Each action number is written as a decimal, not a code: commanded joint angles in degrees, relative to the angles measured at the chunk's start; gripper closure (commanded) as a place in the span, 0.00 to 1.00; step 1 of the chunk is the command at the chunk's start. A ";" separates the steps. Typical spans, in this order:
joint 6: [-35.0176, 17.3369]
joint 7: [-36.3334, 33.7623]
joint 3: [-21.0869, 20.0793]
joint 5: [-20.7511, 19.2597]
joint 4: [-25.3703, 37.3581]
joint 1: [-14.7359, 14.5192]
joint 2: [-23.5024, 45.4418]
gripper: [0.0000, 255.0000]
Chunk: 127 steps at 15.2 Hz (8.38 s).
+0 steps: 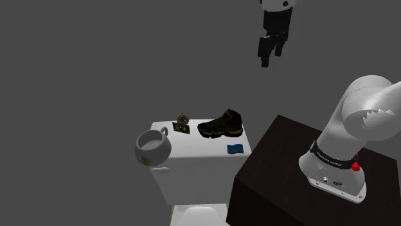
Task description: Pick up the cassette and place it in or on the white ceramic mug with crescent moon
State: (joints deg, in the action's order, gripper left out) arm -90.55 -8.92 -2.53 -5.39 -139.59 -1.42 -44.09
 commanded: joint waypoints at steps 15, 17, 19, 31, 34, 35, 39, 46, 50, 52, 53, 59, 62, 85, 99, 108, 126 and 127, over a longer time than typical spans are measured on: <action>-27.99 1.26 -2.07 1.28 -1.33 -3.39 23.90 0.00; -31.42 1.40 -2.48 1.22 -0.27 -3.79 28.01 0.00; -34.62 1.50 -2.93 1.07 1.10 -4.16 32.19 0.00; -48.29 1.31 -5.24 -2.08 15.03 -6.73 57.63 0.00; -50.16 1.25 -5.51 -3.20 19.95 -7.73 63.91 0.00; -50.65 1.26 -5.57 -3.56 21.72 -8.10 65.99 0.00; -51.94 1.49 -5.75 -4.86 29.45 -9.71 74.31 0.00; -54.93 0.95 -5.03 -5.69 30.22 -10.15 78.08 0.00; -55.68 0.81 -4.83 -5.90 30.49 -10.27 79.11 0.00; -55.68 0.81 -4.83 -5.90 30.49 -10.27 79.11 0.00; -55.68 0.81 -4.83 -5.90 30.49 -10.27 79.11 0.00; -55.67 0.81 -4.83 -5.90 30.50 -10.26 79.10 1.00; -55.69 0.81 -4.83 -5.90 30.46 -10.26 79.08 1.00; -44.65 3.09 -6.89 -3.00 30.56 -8.83 68.04 1.00; -36.52 3.09 -7.91 -1.71 34.40 -9.27 63.74 1.00; -30.20 -7.08 -9.63 -4.63 50.09 -17.91 73.92 1.00; -36.03 -10.01 -8.95 -6.53 51.48 -20.28 81.39 1.00; -36.03 -10.01 -8.95 -6.53 51.49 -20.28 81.39 1.00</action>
State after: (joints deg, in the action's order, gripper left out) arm -126.68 -18.90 -11.48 -11.91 -87.99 -21.63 37.04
